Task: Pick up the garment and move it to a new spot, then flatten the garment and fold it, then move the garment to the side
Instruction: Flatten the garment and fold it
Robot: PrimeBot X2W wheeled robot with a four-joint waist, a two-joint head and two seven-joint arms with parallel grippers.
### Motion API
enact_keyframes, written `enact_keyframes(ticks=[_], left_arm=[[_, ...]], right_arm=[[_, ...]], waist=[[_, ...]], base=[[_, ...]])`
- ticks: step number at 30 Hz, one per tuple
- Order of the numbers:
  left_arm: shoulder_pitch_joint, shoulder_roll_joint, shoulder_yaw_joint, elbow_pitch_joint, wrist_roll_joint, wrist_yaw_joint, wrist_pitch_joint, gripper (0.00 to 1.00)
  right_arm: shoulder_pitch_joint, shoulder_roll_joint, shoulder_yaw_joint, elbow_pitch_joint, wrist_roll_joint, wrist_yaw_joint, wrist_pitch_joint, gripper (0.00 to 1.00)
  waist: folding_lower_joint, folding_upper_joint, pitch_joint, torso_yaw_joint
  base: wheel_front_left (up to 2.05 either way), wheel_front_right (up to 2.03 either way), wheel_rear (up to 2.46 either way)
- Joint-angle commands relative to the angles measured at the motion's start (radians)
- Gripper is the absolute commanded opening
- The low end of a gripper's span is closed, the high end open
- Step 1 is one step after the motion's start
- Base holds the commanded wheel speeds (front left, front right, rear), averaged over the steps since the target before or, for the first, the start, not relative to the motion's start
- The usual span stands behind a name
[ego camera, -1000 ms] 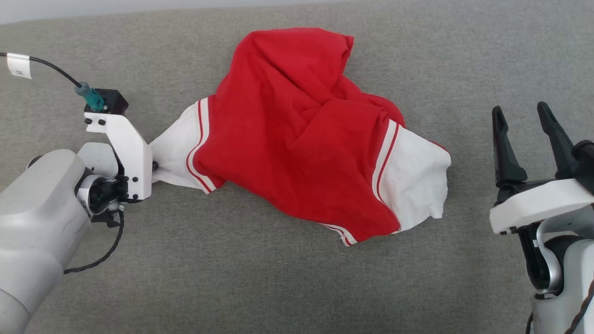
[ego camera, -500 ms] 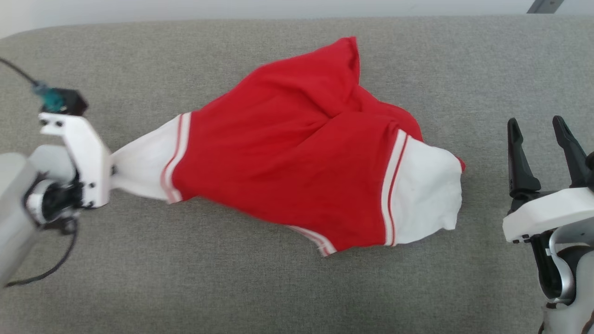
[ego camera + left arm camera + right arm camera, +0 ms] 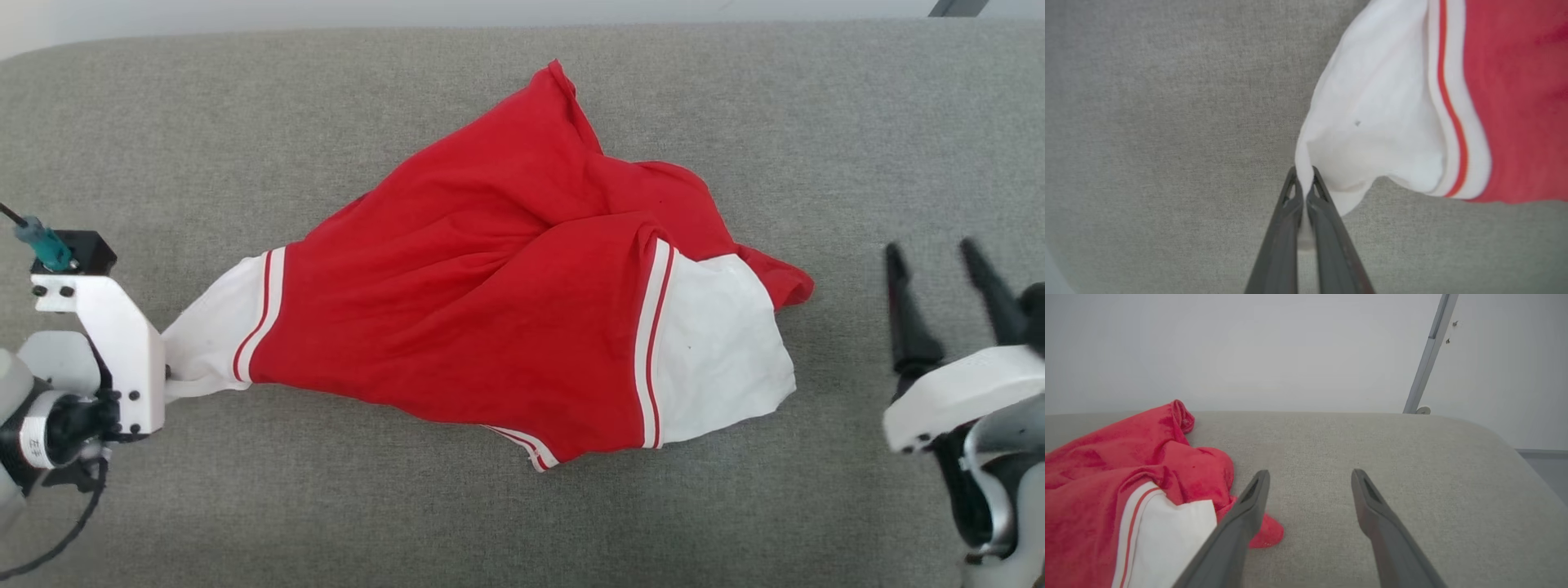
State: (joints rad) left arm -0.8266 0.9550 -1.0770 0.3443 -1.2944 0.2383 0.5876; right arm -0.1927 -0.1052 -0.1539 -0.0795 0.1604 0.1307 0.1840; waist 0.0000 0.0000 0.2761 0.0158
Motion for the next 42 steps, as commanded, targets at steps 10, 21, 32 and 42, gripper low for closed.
enact_keyframes(ticks=[10, 21, 32, 42], left_arm=[[0.041, -0.018, 0.008, -0.062, -0.006, 0.027, -0.041, 0.0], [0.014, -0.068, -0.002, -0.074, 0.011, 0.016, -0.046, 0.0], [0.001, -0.114, -0.004, -0.033, 0.022, -0.014, -0.07, 0.0], [-0.007, -0.123, 0.004, 0.004, 0.016, -0.041, -0.083, 0.0]], right_arm=[[0.089, -0.094, 0.184, -0.011, 0.183, 0.0, 0.277, 1.0], [0.053, -0.157, 0.232, 0.031, 0.182, 0.0, 0.441, 1.0], [0.01, -0.183, 0.321, 0.212, 0.205, 0.0, 0.553, 1.0], [-0.027, -0.216, 0.348, 0.19, 0.257, 0.0, 0.571, 0.0]], waist=[[0.0, 0.0, 0.004, 0.016], [0.0, 0.0, 0.018, 0.064], [0.0, 0.0, 0.027, 0.089], [0.0, 0.0, 0.02, 0.084]], base=[[0.0, 0.0, 0.0], [0.0, 0.0, 0.0], [0.0, 0.0, 0.0], [0.0, 0.0, 0.0]])
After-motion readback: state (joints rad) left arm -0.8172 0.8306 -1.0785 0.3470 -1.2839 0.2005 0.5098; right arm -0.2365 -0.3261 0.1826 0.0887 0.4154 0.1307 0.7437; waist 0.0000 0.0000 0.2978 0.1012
